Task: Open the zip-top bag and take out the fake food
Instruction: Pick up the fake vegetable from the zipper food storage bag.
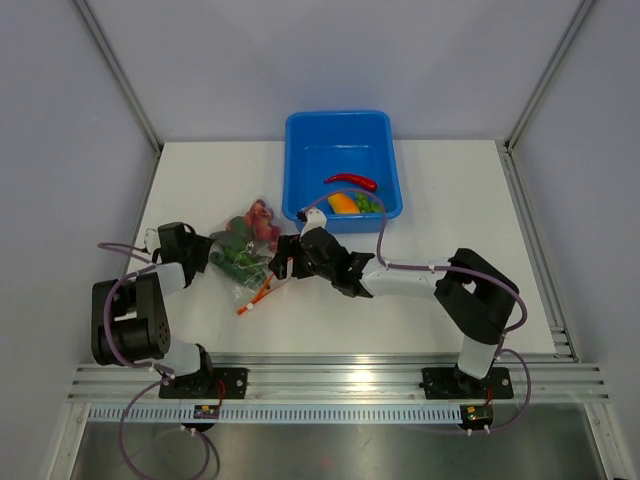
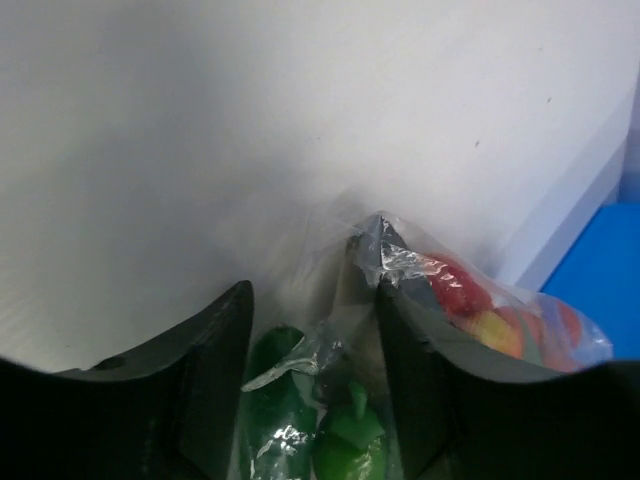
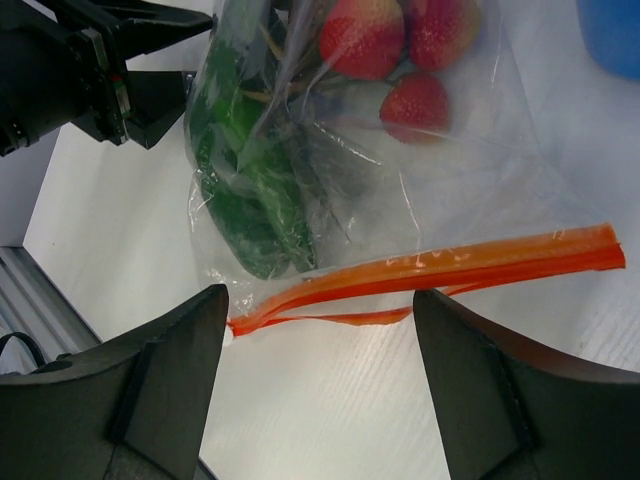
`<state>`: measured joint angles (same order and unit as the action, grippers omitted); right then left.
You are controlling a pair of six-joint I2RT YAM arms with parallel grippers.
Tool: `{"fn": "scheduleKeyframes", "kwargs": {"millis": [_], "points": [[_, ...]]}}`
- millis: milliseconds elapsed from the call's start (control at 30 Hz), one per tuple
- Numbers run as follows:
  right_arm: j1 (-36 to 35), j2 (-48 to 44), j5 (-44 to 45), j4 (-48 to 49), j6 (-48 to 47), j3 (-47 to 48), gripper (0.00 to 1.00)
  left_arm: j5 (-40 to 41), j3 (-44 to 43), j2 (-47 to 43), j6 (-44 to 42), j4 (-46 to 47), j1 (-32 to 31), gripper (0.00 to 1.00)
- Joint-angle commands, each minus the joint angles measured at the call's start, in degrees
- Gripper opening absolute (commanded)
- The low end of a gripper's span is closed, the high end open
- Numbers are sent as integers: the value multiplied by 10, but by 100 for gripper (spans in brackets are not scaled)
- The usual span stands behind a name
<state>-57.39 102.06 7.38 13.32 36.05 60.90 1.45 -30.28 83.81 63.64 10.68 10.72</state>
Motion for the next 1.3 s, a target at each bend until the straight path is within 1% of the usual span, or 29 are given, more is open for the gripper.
{"fn": "scheduleKeyframes", "kwargs": {"millis": [0, 67, 100, 167, 200, 233, 267, 300, 400, 600, 633, 667, 700, 833, 867, 1000, 1133, 1200, 1267], "points": [[-4, 23, 18, 29, -14, 30, 82, -23, 18, 4, 0, -2, 3, 52], [-4, 29, 18, 31, -18, 37, 83, -17, 30, -17, 3, 2, 4, 48], [-4, 33, 16, 31, -19, 40, 83, -17, 32, -24, 2, 2, 3, 40], [-4, 45, 18, 29, -30, 54, 83, -17, 35, -39, -1, -2, 3, 31], [-4, 56, 19, 24, -34, 60, 81, -18, 37, -44, -2, -4, 3, 17], [-4, 61, 21, 21, -39, 65, 79, -18, 38, -48, -2, -10, 3, 10], [-4, 66, 26, 19, -44, 74, 72, -19, 40, -52, -2, -14, 4, 3], [-4, 73, 28, 17, -52, 78, 67, -21, 40, -62, -3, -18, 3, 0], [-3, 75, 50, 30, -62, 78, 56, -20, 44, -82, -6, -44, 3, 0], [-3, 82, 69, 29, -74, 91, 37, 21, 56, -178, -23, -101, 3, 0], [-3, 82, 72, 30, -77, 90, 28, 24, 57, -196, -25, -105, 4, 0], [-2, 80, 80, 32, -76, 84, 24, 28, 57, -206, -25, -106, 4, 0], [-3, 73, 82, 35, -75, 81, 22, 34, 60, -213, -26, -116, 3, 0], [-3, 54, 93, 50, -70, 61, 3, 31, 66, -233, -22, -119, 3, 0], [-2, 52, 105, 54, -67, 52, 0, 31, 60, -236, -27, -122, 3, 0], [-3, 24, 117, 106, -47, 5, 0, 50, 66, -238, -21, -123, 3, 0], [-1, -11, 87, 208, -31, -62, 0, 58, 58, -226, -25, -130, 3, 0], [0, -22, 78, 221, -21, -72, 0, 50, 65, -216, -20, -116, 3, 0], [6, -34, 61, 214, -9, -74, 0, 47, 59, -210, -22, -119, 4, 0]]}}
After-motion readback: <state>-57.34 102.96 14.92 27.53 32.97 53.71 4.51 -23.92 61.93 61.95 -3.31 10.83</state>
